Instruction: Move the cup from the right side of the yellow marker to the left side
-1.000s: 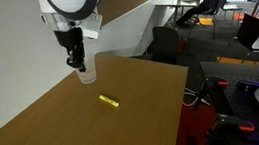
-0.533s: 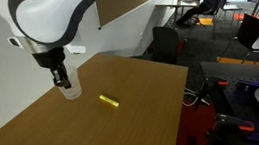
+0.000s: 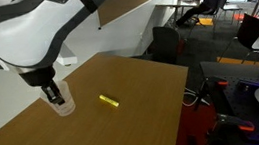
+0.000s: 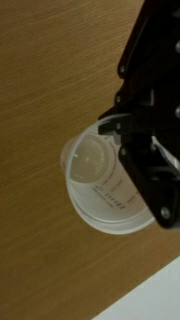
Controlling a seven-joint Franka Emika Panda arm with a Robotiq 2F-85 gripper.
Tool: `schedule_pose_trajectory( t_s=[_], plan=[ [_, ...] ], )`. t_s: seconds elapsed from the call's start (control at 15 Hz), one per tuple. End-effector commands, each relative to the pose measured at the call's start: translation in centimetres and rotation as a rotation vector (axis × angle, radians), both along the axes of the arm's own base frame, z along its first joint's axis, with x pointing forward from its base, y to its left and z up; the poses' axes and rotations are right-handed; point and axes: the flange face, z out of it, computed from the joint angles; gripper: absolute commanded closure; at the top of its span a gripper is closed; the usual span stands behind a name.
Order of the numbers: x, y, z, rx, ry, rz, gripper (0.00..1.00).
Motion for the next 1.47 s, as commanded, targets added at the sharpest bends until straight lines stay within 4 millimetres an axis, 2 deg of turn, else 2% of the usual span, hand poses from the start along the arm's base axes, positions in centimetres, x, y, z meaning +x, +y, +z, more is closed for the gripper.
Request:
schedule_pose_trajectory(
  t_s=[0.0, 0.07, 0.4, 0.47, 1.13, 1.4],
  plan=[
    [0.6, 0.9, -0.9, -0.019, 0.045, 0.075, 0.99],
    [0.1, 0.6, -0.9, -0.004, 0.024, 0.037, 0.95],
    [0.3, 1.0, -1.6, -0.004, 0.033, 0.053, 0.95],
    [0.3, 1.0, -1.6, -0.004, 0.033, 0.055, 0.99],
    [-0.5, 6.5, -4.6, -0.022, -0.1, 0.223, 0.99],
    [-1.0, 7.4, -5.6, 0.013, -0.114, 0.275, 0.99]
  ],
)
